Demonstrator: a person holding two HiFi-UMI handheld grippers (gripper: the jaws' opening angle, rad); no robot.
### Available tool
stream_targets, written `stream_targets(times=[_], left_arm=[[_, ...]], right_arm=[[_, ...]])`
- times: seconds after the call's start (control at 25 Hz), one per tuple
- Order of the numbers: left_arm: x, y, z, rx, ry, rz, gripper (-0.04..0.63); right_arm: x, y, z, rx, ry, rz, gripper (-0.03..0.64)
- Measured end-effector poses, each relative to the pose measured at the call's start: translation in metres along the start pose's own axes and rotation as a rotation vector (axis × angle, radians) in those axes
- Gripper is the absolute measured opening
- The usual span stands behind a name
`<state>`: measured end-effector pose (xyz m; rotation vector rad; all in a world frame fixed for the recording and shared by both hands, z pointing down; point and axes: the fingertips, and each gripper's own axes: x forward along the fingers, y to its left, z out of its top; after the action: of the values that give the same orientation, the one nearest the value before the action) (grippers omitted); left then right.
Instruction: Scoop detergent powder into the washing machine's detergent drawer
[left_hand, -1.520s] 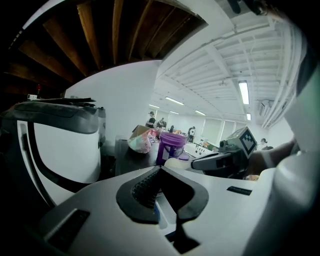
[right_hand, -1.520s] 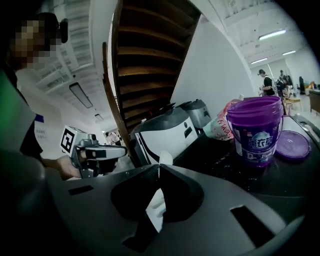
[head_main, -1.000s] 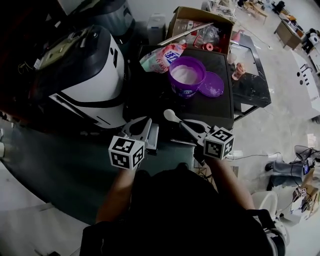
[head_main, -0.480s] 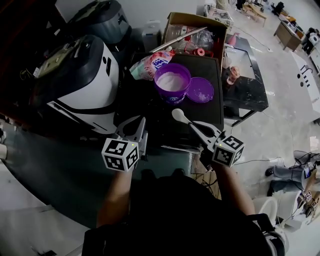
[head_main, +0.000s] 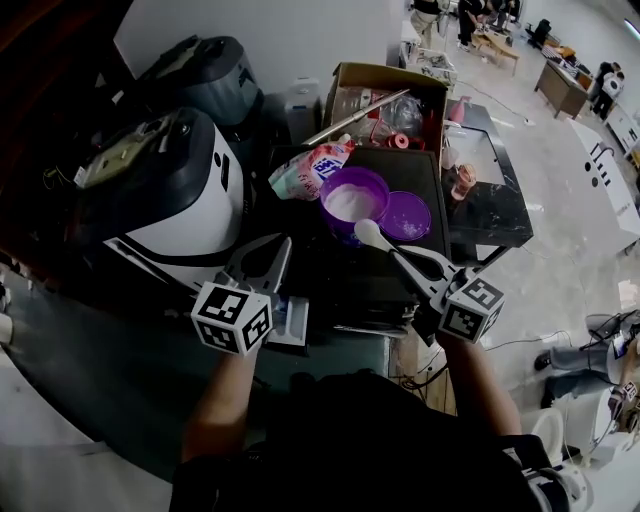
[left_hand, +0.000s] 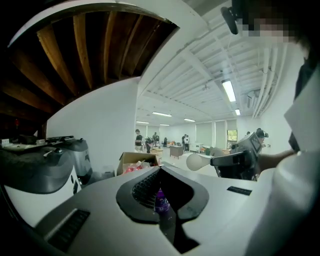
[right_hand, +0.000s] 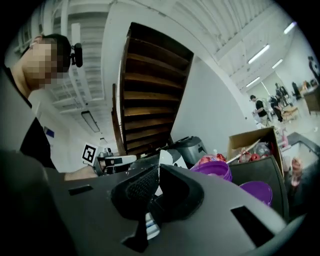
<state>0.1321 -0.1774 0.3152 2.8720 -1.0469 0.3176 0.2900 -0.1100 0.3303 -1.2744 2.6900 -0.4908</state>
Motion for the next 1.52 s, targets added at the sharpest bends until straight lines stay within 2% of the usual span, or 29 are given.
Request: stream_targets(times=[0.12,0.24,0.4,0.56,0.72,0.88,1.16,1.52], left_arm=[[0.002,0.006,0.018,0.059,-0.011,-0.035,0.008],[-0.004,0.019,0.034,0.075,-0.053,-0.011,0.008],[-0.014,0.043,0.03,0.006,-0.103,0.081,0.008],[-0.019,0.052,-0.007,-0.065,-0.072,0.136,0.008],[-0.018,0.052,-0.027,-0.1,-0.048,0.137,0.008],[-0.017,0.048,-0.035,-0.095,-0.028,0.126,0.008],[-0.007,0.042,-0.017,-0.02,-0.035,0.086,0.008],[-0.012,0.042,-0.005,-0.012,-0.057,0.099,0.008]], right_arm=[[0.012,0.003,0.019,-0.083,0.013,0.006,0.018],[0.017,0.004,0.037,-0.089,-0.046,-0.019,0.018],[0.019,0.006,0.042,-0.078,-0.105,-0.054,0.018],[0.02,0.006,0.033,-0.056,-0.123,-0.081,0.018],[0.02,0.006,0.022,-0.045,-0.119,-0.089,0.018],[0.019,0.004,0.014,-0.043,-0.103,-0.102,0.018],[0.023,0.003,0.019,-0.099,-0.079,-0.098,0.018],[0.018,0.004,0.025,-0.144,-0.091,-0.121,0.018]])
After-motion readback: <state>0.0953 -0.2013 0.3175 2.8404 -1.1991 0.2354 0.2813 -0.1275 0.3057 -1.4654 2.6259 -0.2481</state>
